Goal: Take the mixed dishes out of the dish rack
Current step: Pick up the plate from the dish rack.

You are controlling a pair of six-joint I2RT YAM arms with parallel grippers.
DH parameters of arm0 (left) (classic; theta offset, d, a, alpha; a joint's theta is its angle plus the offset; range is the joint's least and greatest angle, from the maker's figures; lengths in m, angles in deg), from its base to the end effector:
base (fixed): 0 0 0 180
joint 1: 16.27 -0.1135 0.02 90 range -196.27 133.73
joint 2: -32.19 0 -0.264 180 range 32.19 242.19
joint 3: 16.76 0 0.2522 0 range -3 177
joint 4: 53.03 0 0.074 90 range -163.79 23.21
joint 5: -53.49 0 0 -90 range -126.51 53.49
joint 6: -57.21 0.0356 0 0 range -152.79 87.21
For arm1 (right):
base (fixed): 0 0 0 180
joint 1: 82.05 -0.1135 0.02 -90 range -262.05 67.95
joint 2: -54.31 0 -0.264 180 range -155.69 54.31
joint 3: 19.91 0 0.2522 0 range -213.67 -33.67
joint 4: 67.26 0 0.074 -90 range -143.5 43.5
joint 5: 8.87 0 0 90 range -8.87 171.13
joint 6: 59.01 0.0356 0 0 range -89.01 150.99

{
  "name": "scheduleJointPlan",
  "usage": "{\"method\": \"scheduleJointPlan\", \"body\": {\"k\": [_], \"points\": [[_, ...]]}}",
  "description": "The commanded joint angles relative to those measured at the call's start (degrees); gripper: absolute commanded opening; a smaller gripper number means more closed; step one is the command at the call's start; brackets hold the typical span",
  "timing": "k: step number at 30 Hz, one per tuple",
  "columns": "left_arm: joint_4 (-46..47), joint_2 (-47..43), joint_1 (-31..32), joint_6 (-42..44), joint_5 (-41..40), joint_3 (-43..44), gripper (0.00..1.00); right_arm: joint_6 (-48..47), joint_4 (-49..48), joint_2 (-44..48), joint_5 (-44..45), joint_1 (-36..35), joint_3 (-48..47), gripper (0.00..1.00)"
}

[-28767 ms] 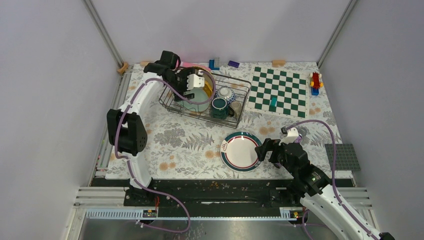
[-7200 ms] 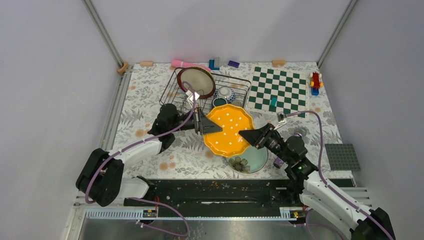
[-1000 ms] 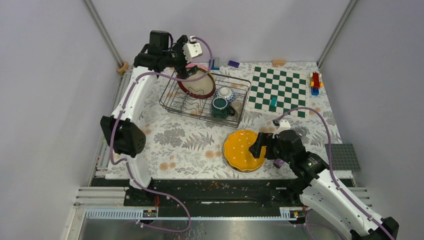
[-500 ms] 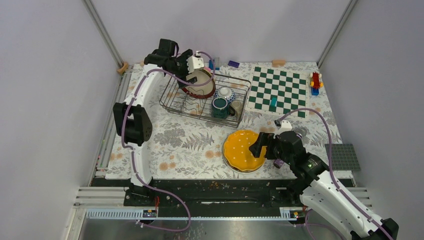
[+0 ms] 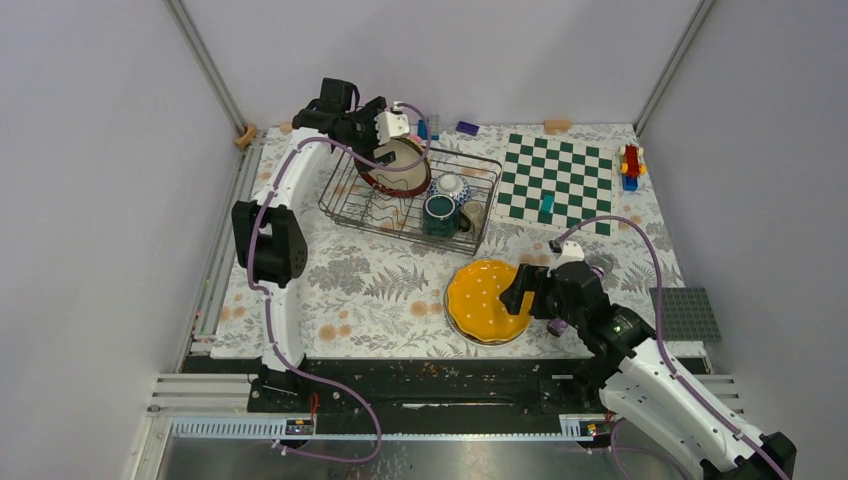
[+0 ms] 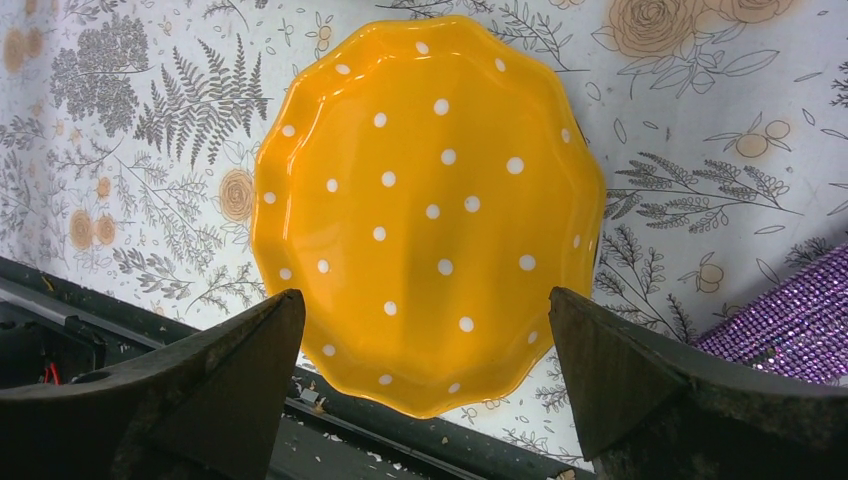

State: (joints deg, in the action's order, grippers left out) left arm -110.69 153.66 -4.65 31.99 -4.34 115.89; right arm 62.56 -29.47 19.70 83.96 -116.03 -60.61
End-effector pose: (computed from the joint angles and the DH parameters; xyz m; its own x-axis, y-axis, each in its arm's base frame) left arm 0.4634 -0.1146 0.3121 0.1765 0.7455 -0.6427 0.8682 0.1897 0.4585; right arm 0.1226 0.0805 0.2326 -0.6453 0.1957 -0.7385 -0.2178 0.8794 0.4233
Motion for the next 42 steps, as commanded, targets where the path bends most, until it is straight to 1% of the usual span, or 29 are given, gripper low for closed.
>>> {"method": "scheduleJointPlan", "body": {"k": [1, 12, 16, 19, 23, 24, 27, 33, 42], "points": [[0.51, 0.39, 0.14, 2.0, 0.79, 0.35, 0.99, 0.61, 0.81, 0.91, 1.94, -0.21, -2.17, 1.0], [0.48, -0.74, 1.83, 3.8, 0.93, -3.08, 0.98, 1.34, 2.82, 3.85, 2.2, -0.17, -2.66, 1.0], [0.48, -2.04, 2.57, 4.14, -2.03, -4.15, 0.91, 1.58, 4.04, 4.8, 2.29, -0.19, -2.77, 1.0], [0.45, -4.33, 2.78, 5.09, -2.73, -6.17, 0.84, 1.81, 4.47, 5.7, 2.78, -0.22, -2.43, 1.0], [0.4, -7.35, 3.38, 6.6, -3.74, -9.12, 0.73, 1.89, 4.46, 6.29, 2.72, -0.19, -2.32, 1.0], [0.44, -7.94, 3.72, 6.89, -4.36, -9.74, 0.68, 1.89, 4.48, 6.35, 2.6, -0.21, -2.3, 1.0], [0.39, -8.87, 4.1, 6.45, -4.91, -9.97, 0.63, 1.96, 4.87, 6.64, 2.45, -0.21, -2.48, 1.0], [0.39, -8.92, 4.29, 7.1, -5.58, -10.11, 0.61, 2.25, 5.69, 8.19, 2.33, -0.17, -2.46, 1.0], [0.4, -7.77, 4.42, 7.86, -7.54, -10.37, 0.54, 2.08, 6.5, 8.83, 3.24, -0.21, -3.05, 1.0]]}}
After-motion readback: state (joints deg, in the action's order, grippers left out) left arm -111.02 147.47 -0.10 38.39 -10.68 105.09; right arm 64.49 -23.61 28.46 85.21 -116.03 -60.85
